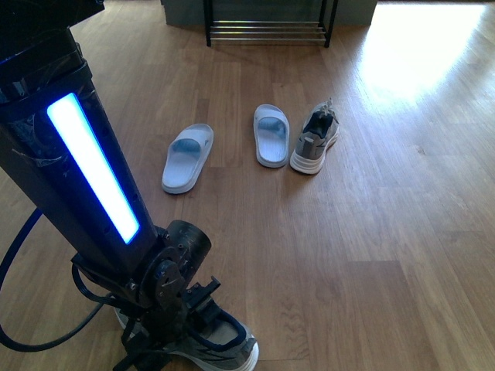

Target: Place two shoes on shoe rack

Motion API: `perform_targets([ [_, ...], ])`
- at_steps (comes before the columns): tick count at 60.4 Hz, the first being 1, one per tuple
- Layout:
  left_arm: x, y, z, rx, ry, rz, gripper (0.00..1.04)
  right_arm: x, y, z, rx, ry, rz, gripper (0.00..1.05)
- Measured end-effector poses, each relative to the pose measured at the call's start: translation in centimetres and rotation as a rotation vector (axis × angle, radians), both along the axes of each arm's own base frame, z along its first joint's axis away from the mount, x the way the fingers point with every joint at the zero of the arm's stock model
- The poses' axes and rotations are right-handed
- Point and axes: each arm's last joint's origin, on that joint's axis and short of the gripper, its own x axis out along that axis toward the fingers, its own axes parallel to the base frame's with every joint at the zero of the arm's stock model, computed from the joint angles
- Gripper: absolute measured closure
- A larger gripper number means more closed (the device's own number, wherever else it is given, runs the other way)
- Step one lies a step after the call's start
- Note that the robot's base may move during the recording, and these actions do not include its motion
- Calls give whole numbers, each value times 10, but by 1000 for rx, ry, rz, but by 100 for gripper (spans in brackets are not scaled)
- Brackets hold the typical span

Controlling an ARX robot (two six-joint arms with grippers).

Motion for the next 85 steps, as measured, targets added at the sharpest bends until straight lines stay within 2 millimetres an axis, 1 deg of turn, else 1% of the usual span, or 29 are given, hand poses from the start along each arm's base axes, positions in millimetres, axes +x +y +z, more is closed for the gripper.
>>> perform_targets([
  [2, 0, 0, 0, 6, 0, 0, 50, 0, 0, 0, 0, 0, 0, 9],
  [11, -1, 5, 0, 65, 20, -16, 84, 0, 0, 0, 0, 0, 0, 9],
  [15, -1, 6, 0, 69, 18, -22, 92, 0, 0, 0, 0, 0, 0, 9],
  [18, -3, 7, 1, 96, 16, -30, 102, 0, 0, 0, 0, 0, 0, 9],
  [26, -8, 12, 11, 137, 13, -53, 103, 0, 0, 0, 0, 0, 0, 9],
  [32, -6, 18, 30, 187, -7, -96, 103, 0, 0, 0, 0, 0, 0, 9],
  [36, -3, 22, 51, 235, -32, -136, 103, 0, 0, 0, 0, 0, 0, 9],
  [37, -2, 25, 60, 253, -50, -155, 103, 0, 0, 0, 0, 0, 0, 9],
  [39, -1, 28, 70, 270, -68, -163, 103, 0, 0, 0, 0, 0, 0, 9],
  [42, 2, 34, 96, 309, -125, -200, 103, 0, 0, 0, 0, 0, 0, 9],
  [43, 2, 35, 101, 312, -141, -200, 103, 0, 0, 0, 0, 0, 0, 9],
  [44, 3, 38, 112, 343, -175, -219, 103, 0, 0, 0, 0, 0, 0, 9],
  [45, 3, 39, 117, 354, -191, -226, 103, 0, 0, 0, 0, 0, 0, 9],
  [46, 2, 42, 129, 372, -219, -240, 103, 0, 0, 0, 0, 0, 0, 9],
  [47, 2, 44, 134, 379, -233, -239, 103, 0, 0, 0, 0, 0, 0, 9],
  [48, 3, 47, 145, 394, -263, -250, 103, 0, 0, 0, 0, 0, 0, 9],
  [49, 3, 49, 151, 410, -281, -261, 103, 0, 0, 0, 0, 0, 0, 9],
  [50, 3, 52, 161, 425, -316, -264, 103, 0, 0, 0, 0, 0, 0, 9],
  [53, 1, 58, 181, 443, -369, -294, 103, 0, 0, 0, 0, 0, 0, 9],
  [54, 1, 62, 190, 458, -399, -301, 103, 0, 0, 0, 0, 0, 0, 9],
  [55, 1, 64, 194, 466, -415, -303, 103, 0, 0, 0, 0, 0, 0, 9],
  [56, -1, 67, 203, 479, -447, -305, 103, 0, 0, 0, 0, 0, 0, 9],
  [62, -12, 80, 238, 537, -553, -342, 103, 0, 0, 0, 0, 0, 0, 9],
  [68, -30, 92, 268, 581, -636, -354, 103, 0, 0, 0, 0, 0, 0, 9],
  [74, -51, 101, 291, 628, -706, -361, 103, 0, 0, 0, 0, 0, 0, 9],
  [80, -73, 107, 308, 670, -762, -374, 103, 0, 0, 0, 0, 0, 0, 9],
  [85, -91, 108, 317, 706, -806, -399, 103, 0, 0, 0, 0, 0, 0, 9],
])
